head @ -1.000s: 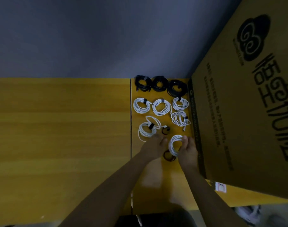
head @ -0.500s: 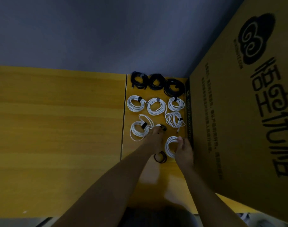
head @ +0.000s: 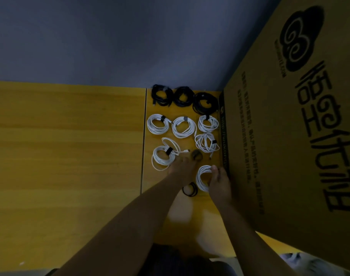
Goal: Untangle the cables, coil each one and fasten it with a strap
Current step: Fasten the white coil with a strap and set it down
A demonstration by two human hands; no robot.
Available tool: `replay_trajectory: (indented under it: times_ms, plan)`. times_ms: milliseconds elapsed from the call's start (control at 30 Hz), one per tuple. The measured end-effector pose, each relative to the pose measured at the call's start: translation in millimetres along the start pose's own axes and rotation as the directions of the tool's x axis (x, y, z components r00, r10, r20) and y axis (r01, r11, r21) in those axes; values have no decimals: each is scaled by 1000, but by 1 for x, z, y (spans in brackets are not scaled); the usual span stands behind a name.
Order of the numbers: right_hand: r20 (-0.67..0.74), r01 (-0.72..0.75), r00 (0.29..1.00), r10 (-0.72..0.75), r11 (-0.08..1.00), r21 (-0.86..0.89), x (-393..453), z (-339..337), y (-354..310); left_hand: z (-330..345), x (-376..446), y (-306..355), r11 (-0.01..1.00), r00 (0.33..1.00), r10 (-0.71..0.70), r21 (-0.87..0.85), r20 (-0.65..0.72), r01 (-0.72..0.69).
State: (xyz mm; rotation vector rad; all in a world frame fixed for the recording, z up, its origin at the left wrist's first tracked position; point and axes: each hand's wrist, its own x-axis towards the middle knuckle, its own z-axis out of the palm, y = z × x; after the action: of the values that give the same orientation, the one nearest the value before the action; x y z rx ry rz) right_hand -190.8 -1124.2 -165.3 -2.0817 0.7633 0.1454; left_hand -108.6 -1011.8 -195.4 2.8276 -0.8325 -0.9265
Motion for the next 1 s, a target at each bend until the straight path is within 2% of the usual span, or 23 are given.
replay_trajectory:
  times_ms: [400,600,734,867,1000]
  plan:
    - [47,-28,999,28,1000,-2,1,7,11,17,-17,-10,973,986,-135,-201,-103,112]
    - [81,-34,996,33,999,12,1,13,10,19,-38,-20,962,984,-153,-240,-87,128]
    - [112,-65,992,60,997,41,-2,16,12,23,-53,-29,967,982,-173,-204,-76,155]
    - [168,-88,982,80,995,41,-5,20,14,32,-66,-38,945,963,-252,-241,-100,222]
    - [200,-77,978,61,994,74,-6,25,8,39,-73,-45,878,923,-359,-386,-140,283]
